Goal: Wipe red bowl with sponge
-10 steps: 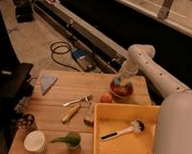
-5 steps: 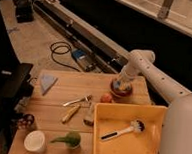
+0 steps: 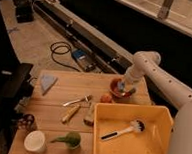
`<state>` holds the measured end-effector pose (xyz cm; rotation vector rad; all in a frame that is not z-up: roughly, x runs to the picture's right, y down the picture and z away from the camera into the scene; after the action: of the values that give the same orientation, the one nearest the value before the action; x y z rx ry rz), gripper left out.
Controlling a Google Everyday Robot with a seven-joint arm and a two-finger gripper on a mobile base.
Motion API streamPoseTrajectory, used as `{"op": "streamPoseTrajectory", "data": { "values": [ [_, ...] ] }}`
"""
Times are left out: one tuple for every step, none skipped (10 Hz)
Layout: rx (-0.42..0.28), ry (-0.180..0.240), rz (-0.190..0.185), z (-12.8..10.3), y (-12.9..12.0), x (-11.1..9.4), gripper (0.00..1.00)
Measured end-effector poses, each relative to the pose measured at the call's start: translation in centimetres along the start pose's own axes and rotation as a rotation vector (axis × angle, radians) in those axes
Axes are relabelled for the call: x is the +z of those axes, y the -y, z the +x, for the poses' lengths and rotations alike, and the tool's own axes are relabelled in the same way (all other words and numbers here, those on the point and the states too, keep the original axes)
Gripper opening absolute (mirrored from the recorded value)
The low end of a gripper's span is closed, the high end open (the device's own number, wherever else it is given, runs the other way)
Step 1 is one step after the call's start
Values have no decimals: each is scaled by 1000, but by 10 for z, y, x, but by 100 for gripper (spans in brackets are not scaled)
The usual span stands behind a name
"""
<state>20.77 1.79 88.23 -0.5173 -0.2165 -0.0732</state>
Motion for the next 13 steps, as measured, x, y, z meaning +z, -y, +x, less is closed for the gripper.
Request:
{"op": "streamPoseTrajectory", "data": {
  "values": [
    [-11, -1, 7, -2, 7, -2, 0],
    [-23, 1, 8, -5, 12, -1, 0],
    [-35, 6, 8, -8, 15, 2, 0],
    [-49, 16, 6, -15, 18, 8, 0],
    [-68, 35, 9, -28, 21, 15, 0],
    [-76, 48, 10, -35, 22, 20, 0],
    [-82, 62, 12, -42, 21, 25, 0],
    [-89, 77, 7, -49, 16, 29, 0],
    [-85, 82, 3, -51, 10, 31, 0],
    [-75, 82, 4, -50, 2, 30, 0],
    [-47, 77, 4, -44, -12, 26, 0],
    [-33, 71, 3, -38, -18, 23, 0],
    [-15, 61, 4, -30, -20, 20, 0]
  ]
}}
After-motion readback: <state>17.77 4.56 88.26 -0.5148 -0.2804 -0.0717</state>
